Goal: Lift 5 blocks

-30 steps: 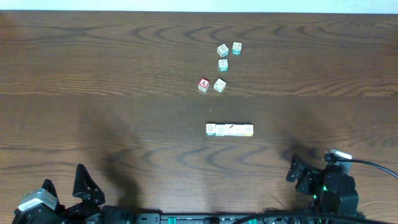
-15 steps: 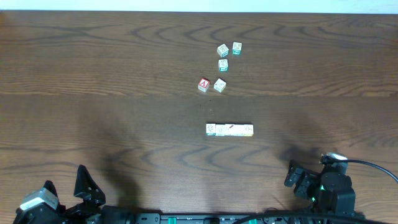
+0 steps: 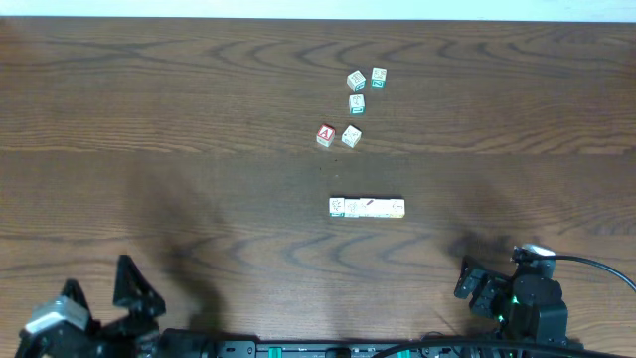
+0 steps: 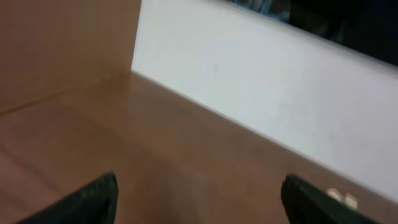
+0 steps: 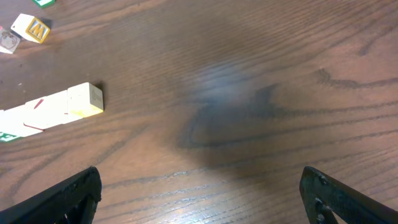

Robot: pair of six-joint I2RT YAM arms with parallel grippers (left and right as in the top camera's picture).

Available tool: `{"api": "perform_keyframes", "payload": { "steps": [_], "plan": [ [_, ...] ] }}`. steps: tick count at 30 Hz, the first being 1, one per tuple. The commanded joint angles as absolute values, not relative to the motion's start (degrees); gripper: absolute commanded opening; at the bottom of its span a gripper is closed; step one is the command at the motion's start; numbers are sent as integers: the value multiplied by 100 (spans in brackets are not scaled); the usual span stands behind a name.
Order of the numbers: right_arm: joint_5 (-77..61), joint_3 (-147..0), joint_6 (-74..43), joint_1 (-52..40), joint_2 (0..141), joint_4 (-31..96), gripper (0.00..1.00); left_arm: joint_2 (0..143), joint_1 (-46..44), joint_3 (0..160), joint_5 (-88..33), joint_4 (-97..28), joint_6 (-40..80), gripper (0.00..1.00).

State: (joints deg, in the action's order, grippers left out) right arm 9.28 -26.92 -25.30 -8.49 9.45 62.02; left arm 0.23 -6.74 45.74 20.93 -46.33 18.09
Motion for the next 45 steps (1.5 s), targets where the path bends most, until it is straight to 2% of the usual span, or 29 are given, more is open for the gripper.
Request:
{"api": "perform_keyframes", "payload": {
  "steps": [1, 6, 16, 33, 45],
  "plan": [
    [913, -2687, -2613, -823, 913, 6215, 99, 12, -582, 3798, 2104, -3745, 1789, 84],
    [913, -2687, -2613, -823, 913, 6215, 99, 12, -622, 2633, 2095, -1861, 1684, 84],
    [913, -2687, -2613, -823, 913, 6215, 99, 5, -683, 1232, 2624, -436, 1507, 84],
    [913, -2687, -2613, -823, 913, 6215, 99, 5, -515, 8, 2668, -231, 1507, 85],
    [913, -2687, -2613, -823, 913, 6215, 99, 5, -515, 21, 2561, -242, 882, 85]
  ]
}}
